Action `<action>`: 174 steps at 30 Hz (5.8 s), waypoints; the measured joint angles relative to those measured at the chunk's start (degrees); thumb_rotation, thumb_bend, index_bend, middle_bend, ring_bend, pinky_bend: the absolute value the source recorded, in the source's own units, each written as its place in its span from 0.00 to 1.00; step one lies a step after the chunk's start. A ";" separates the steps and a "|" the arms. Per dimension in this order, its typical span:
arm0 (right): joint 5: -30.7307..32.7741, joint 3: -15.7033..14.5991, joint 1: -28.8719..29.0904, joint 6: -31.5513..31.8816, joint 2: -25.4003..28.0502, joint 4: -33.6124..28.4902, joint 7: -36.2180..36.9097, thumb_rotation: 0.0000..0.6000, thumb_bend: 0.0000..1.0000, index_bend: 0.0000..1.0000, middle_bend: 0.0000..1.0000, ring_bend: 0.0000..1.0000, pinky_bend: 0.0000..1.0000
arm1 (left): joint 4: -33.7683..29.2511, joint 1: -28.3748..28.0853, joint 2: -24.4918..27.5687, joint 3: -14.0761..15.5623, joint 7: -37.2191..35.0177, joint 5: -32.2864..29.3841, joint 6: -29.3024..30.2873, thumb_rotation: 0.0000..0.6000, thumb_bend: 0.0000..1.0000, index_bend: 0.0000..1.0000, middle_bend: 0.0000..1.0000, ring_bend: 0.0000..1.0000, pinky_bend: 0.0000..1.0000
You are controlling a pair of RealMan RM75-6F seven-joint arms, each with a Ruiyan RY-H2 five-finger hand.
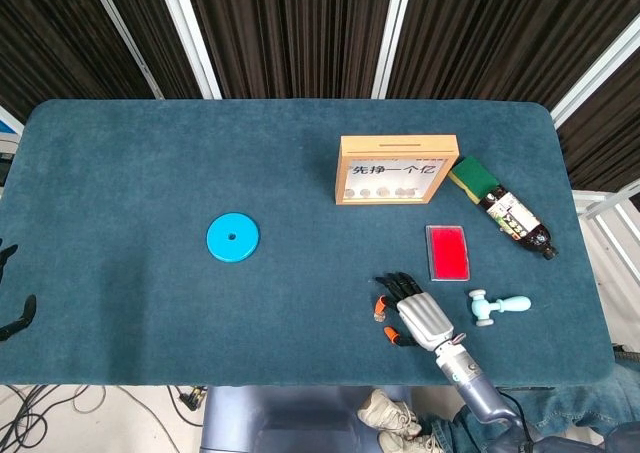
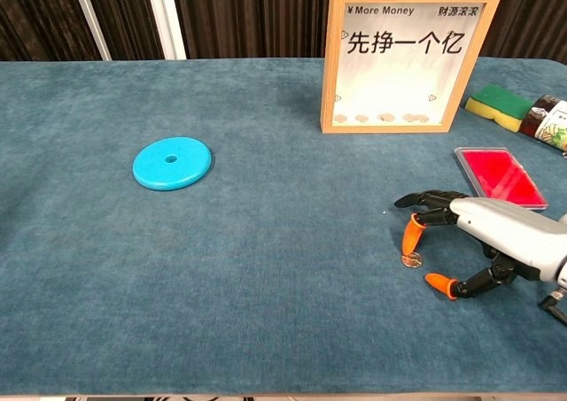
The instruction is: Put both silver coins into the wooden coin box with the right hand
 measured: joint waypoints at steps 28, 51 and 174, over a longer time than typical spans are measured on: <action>0.92 1.48 1.37 -2.21 0.12 -0.31 1.54 1.00 0.51 0.59 0.11 0.00 0.00 | -0.40 -0.01 0.38 0.19 0.76 -0.55 -0.82 1.00 0.41 0.12 0.00 0.00 0.00; 1.61 3.04 1.24 -0.87 -1.78 2.42 2.91 1.00 0.52 0.59 0.11 0.00 0.00 | -1.12 -0.10 0.92 0.38 1.51 -1.23 -1.66 1.00 0.41 0.12 0.00 0.00 0.00; 33.49 30.27 30.29 -40.63 24.92 7.68 9.30 1.00 0.62 0.91 0.07 0.00 0.00 | -3.79 -0.86 0.21 -2.08 7.93 -14.57 -5.77 1.00 0.41 0.15 0.00 0.00 0.00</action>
